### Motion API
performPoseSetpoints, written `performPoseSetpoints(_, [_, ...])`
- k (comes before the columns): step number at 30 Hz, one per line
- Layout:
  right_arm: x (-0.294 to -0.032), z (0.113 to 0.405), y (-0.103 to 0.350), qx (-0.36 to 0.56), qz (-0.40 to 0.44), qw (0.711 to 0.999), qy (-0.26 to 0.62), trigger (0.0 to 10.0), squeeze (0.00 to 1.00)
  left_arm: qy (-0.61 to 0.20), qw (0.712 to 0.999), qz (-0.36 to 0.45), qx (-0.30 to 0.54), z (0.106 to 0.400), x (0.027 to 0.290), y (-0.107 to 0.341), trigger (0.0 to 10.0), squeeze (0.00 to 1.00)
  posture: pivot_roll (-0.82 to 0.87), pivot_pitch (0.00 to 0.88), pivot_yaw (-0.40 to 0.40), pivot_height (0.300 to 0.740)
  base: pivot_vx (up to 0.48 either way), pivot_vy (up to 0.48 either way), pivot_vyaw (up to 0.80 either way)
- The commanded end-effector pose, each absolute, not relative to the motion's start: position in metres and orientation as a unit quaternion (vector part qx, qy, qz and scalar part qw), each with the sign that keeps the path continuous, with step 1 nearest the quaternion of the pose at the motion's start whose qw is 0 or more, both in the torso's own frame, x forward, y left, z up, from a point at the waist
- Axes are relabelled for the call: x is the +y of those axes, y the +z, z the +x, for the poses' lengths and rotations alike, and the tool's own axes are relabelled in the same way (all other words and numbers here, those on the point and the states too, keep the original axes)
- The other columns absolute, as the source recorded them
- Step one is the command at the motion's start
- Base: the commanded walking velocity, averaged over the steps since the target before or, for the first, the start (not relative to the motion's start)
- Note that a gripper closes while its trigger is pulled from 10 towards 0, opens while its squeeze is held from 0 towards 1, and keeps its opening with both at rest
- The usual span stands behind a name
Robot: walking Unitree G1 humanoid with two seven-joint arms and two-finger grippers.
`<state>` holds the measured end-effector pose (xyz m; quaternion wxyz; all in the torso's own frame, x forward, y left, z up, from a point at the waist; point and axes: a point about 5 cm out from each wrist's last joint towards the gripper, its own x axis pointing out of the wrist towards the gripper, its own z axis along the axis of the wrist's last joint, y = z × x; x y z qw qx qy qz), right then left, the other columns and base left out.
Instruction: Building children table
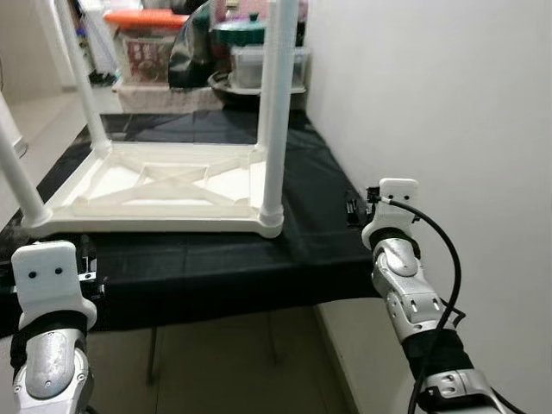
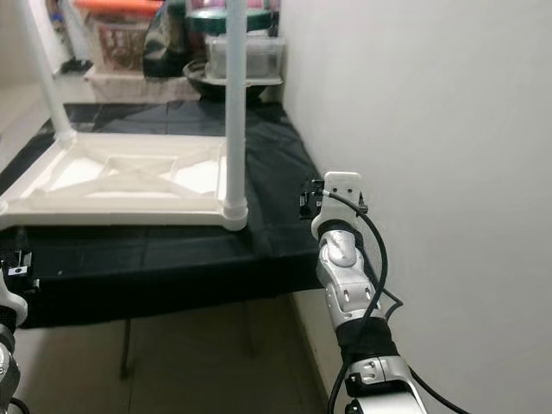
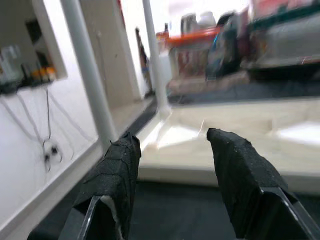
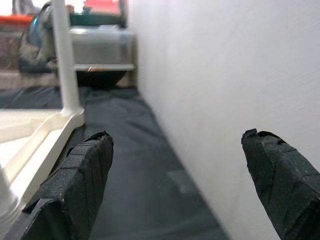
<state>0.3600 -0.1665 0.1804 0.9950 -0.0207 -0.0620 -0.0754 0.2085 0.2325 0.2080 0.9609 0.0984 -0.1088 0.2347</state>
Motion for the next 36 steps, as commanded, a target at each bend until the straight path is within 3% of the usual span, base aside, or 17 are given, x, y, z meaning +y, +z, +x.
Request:
performPoseSetpoints(1, [-0.167, 0.362, 0.18, -0.061, -0.018, 0.995, -0.08, 10.0, 0.0, 0.227, 0.964, 0.095, -0.101, 0.209, 0.231, 0.204, 10.0, 0.0, 0.02, 0.017, -0.036, 0.74, 0.439, 0.0, 0.0])
performPoseSetpoints(11, [-0.162, 0.361, 0.181, -0.062, -0.014, 0.995, -0.075, 10.0, 0.0, 0.224, 0.965, 0.092, -0.101, 0.208, 0.229, 0.204, 10.0, 0.0, 0.02, 0.016, -0.031, 0.74, 0.434, 0.0, 0.0])
performPoseSetpoints(36, [-0.154, 0.365, 0.178, -0.057, -0.026, 0.997, -0.04, 10.0, 0.0, 0.232, 0.963, 0.09, -0.104, 0.209, 0.228, 0.203, 10.0, 0.0, 0.02, 0.007, -0.033, 0.74, 0.0, 0.0, 0.0])
